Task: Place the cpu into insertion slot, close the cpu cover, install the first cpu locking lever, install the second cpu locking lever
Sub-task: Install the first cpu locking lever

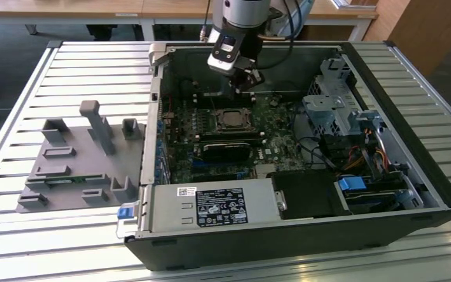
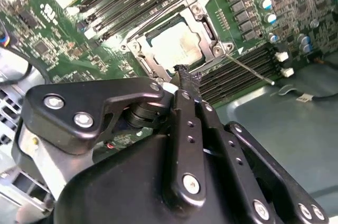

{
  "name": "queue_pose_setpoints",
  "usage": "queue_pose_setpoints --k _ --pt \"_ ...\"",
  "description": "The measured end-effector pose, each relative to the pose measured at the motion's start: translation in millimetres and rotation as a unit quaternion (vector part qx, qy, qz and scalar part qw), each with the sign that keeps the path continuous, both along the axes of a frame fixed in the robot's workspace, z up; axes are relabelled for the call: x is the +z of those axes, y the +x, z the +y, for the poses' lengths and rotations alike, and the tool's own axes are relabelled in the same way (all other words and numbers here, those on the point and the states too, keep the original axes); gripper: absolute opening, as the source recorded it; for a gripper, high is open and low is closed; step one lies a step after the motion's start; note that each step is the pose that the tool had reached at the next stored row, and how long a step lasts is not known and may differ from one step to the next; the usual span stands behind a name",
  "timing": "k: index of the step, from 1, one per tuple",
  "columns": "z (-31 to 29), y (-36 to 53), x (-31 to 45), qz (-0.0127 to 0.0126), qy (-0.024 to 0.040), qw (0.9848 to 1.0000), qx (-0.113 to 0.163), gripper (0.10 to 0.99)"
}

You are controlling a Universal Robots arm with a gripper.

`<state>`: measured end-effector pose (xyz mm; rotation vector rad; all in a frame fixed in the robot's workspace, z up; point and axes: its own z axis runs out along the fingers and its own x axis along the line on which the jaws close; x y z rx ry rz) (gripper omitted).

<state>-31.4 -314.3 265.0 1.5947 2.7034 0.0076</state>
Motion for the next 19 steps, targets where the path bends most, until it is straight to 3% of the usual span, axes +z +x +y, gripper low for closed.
queue_pose_setpoints --k 4,8,12,16,19 --pt "0.0 0.0 -0.2 0.0000 0.0000 0.9994 0.035 0.106" --pt "0.0 0.0 -0.4 0.0000 0.0000 0.9974 0.071 0.106" --pt "0.0 0.0 -0.5 0.0000 0.0000 0.9942 0.108 0.106" --pt "0.0 -0.1 -0.5 0.0000 0.0000 0.9896 0.144 0.106" --pt "0.0 -1.4 -0.6 -0.0001 0.0001 0.9873 0.159 0.106"
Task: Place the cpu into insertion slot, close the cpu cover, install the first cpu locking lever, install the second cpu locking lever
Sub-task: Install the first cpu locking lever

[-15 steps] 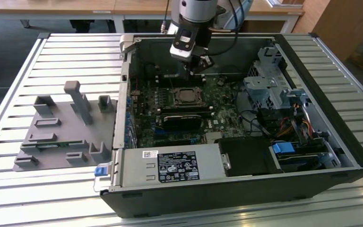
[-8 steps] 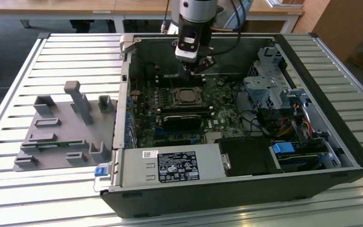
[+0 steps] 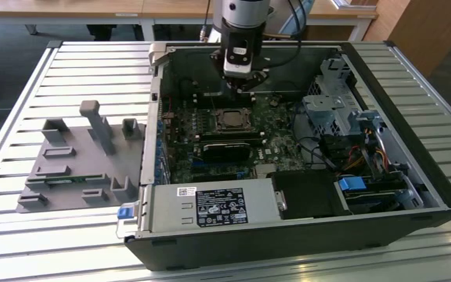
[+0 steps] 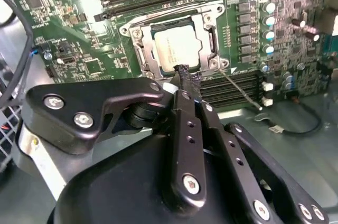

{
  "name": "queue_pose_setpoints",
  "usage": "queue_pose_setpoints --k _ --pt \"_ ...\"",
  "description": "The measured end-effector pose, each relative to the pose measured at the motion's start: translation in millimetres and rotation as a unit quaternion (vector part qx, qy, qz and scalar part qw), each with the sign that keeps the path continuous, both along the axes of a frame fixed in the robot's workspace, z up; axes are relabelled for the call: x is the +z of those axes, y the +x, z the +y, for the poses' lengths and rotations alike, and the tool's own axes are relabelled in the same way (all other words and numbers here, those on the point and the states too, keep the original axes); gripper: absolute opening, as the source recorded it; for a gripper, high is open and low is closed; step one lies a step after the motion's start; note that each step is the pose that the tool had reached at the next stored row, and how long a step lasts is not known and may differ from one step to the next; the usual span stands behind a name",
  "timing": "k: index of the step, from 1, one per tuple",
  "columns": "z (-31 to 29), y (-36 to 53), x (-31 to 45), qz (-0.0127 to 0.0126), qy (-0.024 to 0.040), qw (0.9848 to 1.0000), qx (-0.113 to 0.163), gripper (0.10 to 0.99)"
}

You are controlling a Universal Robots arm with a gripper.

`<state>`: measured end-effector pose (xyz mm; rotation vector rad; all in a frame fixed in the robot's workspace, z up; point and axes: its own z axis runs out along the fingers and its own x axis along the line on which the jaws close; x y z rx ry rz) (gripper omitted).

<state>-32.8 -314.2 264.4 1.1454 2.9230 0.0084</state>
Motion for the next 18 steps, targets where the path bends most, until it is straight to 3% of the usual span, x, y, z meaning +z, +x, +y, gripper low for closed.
queue_pose_setpoints --k 4,9,13,18 --pt "-0.1 -0.4 0.0 0.0001 -0.0001 0.9995 0.031 0.106" --pt "-0.1 -0.5 -0.5 0.0001 -0.0001 0.9971 0.076 0.106" --pt "0.0 -0.5 -0.7 0.0001 -0.0001 0.9936 0.113 0.106" --pt "0.0 -0.5 -0.8 0.0001 -0.0001 0.9876 0.157 0.106"
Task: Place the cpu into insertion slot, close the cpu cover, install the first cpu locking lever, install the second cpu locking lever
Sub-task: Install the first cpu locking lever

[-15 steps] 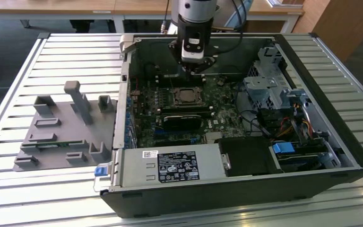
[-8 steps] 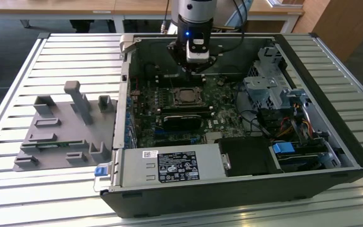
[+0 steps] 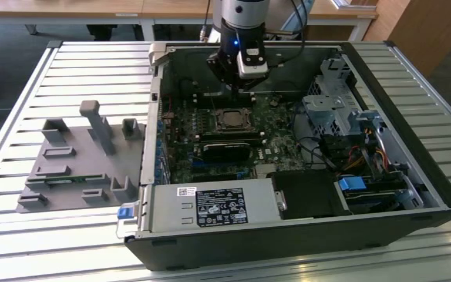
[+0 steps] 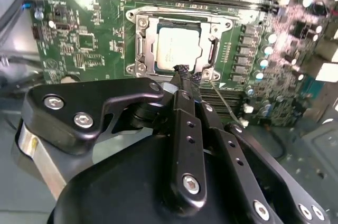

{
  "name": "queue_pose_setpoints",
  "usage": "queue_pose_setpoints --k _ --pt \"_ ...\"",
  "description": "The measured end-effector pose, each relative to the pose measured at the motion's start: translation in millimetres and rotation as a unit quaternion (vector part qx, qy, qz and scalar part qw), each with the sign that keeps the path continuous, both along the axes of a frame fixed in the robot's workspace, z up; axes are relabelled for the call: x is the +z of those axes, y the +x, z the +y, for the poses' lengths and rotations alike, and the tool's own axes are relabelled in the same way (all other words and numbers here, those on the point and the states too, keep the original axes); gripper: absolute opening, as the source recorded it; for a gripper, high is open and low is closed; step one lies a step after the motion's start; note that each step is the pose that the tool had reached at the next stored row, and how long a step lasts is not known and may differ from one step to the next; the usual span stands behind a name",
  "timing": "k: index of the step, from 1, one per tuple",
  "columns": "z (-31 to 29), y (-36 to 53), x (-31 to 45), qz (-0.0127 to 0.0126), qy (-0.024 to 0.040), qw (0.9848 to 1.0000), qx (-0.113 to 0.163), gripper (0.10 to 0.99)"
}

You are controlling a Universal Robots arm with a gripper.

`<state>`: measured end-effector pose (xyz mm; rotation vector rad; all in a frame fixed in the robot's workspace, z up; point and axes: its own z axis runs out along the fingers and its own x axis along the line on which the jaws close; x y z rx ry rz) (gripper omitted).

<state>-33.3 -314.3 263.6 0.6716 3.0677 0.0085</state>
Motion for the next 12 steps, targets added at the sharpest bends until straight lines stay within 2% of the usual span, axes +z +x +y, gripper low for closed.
queue_pose_setpoints --k 3,6,9,12 --pt "0.0 0.0 -0.1 0.0000 0.0000 0.9996 0.028 0.106" --pt "0.0 0.0 -0.2 0.0000 0.0000 0.9985 0.055 0.106" --pt "0.0 0.0 -0.3 0.0000 0.0000 0.9967 0.082 0.106" --pt "0.0 0.0 -0.5 0.0000 0.0000 0.9940 0.109 0.106"
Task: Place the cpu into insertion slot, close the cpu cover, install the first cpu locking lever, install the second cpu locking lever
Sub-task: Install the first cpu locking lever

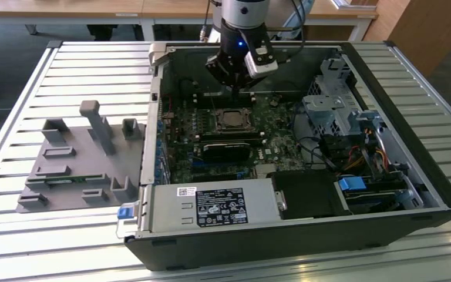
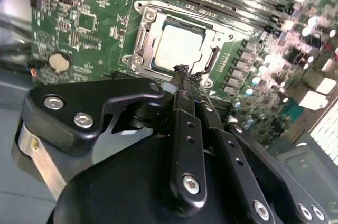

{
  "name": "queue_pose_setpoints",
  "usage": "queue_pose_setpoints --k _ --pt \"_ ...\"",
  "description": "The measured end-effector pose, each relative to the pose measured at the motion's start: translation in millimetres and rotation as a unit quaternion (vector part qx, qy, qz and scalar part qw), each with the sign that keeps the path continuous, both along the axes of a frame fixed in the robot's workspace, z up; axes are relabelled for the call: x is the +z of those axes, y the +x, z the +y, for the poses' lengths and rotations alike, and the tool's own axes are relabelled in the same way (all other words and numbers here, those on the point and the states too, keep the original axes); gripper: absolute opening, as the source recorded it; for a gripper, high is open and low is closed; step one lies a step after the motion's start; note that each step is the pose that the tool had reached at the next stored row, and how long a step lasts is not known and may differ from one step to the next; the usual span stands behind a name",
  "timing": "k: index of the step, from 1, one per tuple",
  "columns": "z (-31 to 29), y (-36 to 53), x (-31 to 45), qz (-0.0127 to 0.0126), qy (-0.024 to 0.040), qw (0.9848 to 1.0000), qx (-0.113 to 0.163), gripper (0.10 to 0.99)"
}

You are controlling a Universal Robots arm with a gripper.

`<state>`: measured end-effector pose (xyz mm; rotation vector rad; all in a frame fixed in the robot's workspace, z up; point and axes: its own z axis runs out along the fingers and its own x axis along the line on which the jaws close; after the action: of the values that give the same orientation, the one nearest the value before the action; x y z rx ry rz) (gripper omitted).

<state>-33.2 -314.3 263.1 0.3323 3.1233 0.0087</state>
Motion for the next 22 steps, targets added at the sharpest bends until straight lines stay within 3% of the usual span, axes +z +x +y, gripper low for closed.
queue_pose_setpoints --k 6,9,13,15,22 --pt "0.0 0.0 -0.5 0.0000 0.0000 0.9985 0.054 0.106" --pt "0.0 0.0 -0.7 0.0000 0.0000 0.9967 0.082 0.106" --pt "0.0 0.0 -1.0 0.0000 0.0000 0.9931 0.117 0.106" --pt "0.0 -0.6 -1.1 -0.0001 0.0001 0.9922 0.125 0.106" --pt "0.0 -24.7 -1.8 -0.0023 -0.0003 0.9921 0.125 0.106"
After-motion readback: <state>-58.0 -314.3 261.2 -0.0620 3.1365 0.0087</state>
